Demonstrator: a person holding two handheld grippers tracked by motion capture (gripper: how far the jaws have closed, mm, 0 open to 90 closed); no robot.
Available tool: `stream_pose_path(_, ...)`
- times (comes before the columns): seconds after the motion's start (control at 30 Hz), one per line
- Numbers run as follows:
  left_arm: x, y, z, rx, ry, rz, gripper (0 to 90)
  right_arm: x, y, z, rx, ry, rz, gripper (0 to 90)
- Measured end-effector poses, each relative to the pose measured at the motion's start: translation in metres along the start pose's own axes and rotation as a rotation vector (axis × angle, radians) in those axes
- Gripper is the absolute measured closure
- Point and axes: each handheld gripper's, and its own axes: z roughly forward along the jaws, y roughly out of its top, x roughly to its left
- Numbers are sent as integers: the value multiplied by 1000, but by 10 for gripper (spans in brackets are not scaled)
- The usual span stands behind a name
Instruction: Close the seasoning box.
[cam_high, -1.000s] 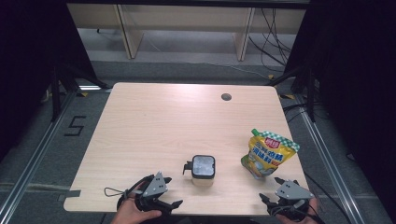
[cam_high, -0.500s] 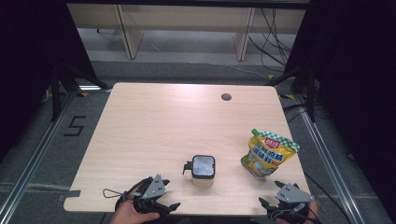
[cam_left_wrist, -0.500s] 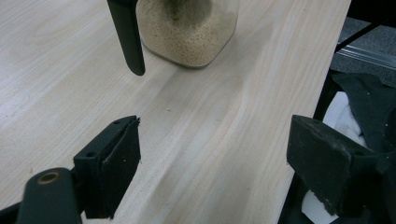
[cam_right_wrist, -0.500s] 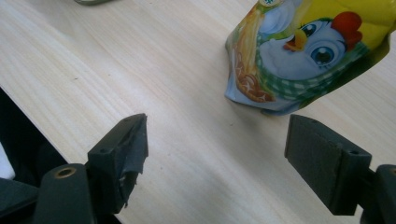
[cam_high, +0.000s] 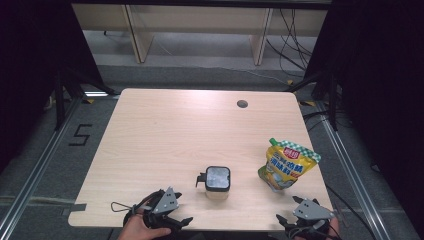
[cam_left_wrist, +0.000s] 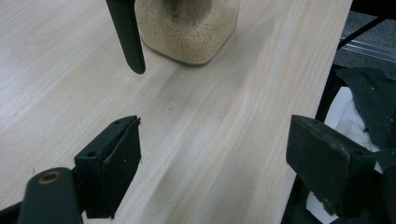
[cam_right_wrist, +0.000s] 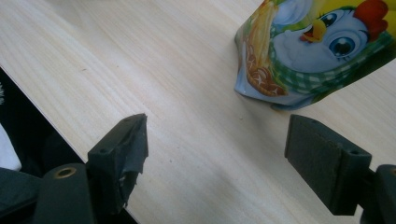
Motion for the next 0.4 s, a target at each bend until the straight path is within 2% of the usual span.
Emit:
stream_pose_path(0.07,-1,0,1,1,-3,-3,176,-1,-1,0,11,4,-23,225)
stream_pose_path(0.1,-2,-1,1,-6,-5,-17,175,-1,0,1,4,-1,-16,225)
stream_pose_path(0.17,-2,0,1,3,1,-7,176,0,0,1,0,-2,-7,225)
stream_pose_path(0.23,-1,0,1,3,1,3,176,-2,-1,0,7,-1,-25,225)
stream_pose_path(0.4,-1,1,1,-6,4,-13,176,-1,-1,1,3,-4,-15,223)
